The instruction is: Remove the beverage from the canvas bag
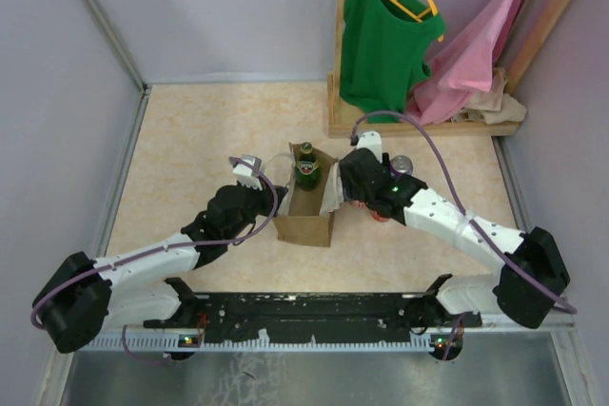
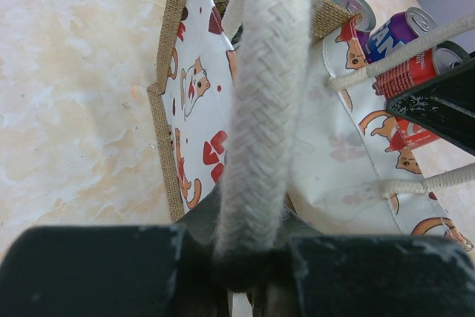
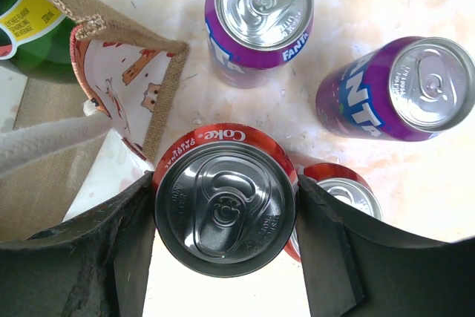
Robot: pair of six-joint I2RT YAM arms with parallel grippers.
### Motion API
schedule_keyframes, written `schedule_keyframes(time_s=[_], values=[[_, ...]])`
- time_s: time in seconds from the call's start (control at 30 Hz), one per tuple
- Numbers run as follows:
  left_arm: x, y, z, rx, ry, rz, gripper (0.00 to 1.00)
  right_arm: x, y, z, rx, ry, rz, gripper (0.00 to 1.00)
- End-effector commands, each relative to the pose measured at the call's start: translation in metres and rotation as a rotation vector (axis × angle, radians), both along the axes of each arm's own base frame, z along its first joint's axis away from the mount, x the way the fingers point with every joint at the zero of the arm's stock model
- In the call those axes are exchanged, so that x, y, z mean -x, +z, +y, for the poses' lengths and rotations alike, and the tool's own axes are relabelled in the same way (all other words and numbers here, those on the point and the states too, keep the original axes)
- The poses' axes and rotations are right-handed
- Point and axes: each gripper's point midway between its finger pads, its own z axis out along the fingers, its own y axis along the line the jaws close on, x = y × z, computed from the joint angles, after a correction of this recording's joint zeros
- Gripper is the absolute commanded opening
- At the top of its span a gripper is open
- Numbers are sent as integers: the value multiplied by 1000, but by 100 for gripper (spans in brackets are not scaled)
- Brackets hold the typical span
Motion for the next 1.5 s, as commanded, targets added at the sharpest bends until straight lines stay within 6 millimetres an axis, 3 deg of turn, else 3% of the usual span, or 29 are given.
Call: schedule_keyframes(time_s=[0.0,0.2,0.6,0.83,1.13,1.47], values=[[6,-15,-1,-44,-23,45,0,-14,38,-1,-61,-59,-123,0],[7,-14,-1,-42,-21,46,0,-11,28,-11,-25,-93,-107,0],[7,-15,-1,-40,-21,50,0,-10,41,-39,-23,-158,-141,0],[7,-16,-3,-39,-28,53,0,-12,36,-29,-50,-133,-124,0],[8,-15,1,-41,-15,48,0,-19,6,-4,-88,-71,-70,0],[7,-17,2,-44,-11,53,0,-28,-18,9,-54,-44,-17,0]])
